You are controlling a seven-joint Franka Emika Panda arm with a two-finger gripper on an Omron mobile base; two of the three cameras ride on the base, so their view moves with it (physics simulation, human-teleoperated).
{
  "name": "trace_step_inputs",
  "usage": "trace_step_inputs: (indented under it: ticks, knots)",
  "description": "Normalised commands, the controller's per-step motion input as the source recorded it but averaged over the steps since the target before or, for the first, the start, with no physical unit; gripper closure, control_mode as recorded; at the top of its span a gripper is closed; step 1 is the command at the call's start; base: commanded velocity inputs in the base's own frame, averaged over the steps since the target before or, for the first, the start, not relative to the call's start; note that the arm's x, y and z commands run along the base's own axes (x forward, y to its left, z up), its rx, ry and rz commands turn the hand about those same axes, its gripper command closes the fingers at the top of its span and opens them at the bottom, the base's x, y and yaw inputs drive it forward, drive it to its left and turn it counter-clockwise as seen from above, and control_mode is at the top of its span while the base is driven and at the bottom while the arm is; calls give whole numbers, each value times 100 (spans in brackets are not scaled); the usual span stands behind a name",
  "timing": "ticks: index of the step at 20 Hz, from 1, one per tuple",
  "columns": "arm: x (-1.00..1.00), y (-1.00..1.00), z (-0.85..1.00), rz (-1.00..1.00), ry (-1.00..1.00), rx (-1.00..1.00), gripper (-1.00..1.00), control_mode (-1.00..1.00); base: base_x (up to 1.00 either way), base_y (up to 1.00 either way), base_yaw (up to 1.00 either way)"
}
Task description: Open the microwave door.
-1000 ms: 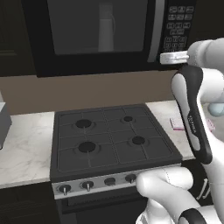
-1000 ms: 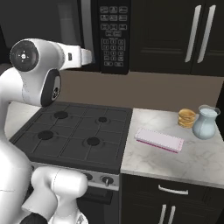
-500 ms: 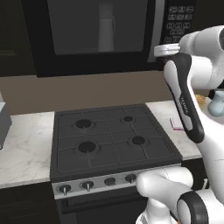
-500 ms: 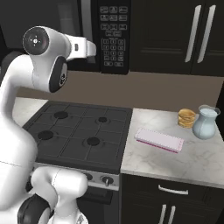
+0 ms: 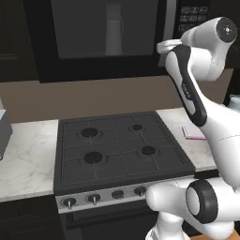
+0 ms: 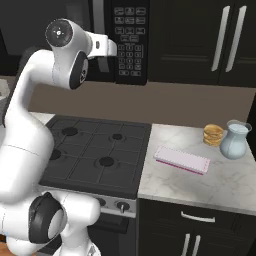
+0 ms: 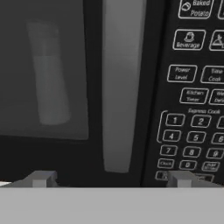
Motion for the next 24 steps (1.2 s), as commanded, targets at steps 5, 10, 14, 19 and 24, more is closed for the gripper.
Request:
trace_step_inputs:
  ticks: [5, 10, 14, 19, 24]
  knots:
    - [60, 0, -12, 0, -2, 0, -100, -100, 0, 0, 0]
    - [65, -1, -21, 0, -5, 0, -100, -100, 0, 0, 0]
    - [65, -5, -21, 0, -2, 1, -100, -100, 0, 0, 0]
    - [65, -4, -21, 0, -1, 0, -100, -100, 0, 0, 0]
    - [63, -1, -31, 0, -3, 0, -100, -100, 0, 0, 0]
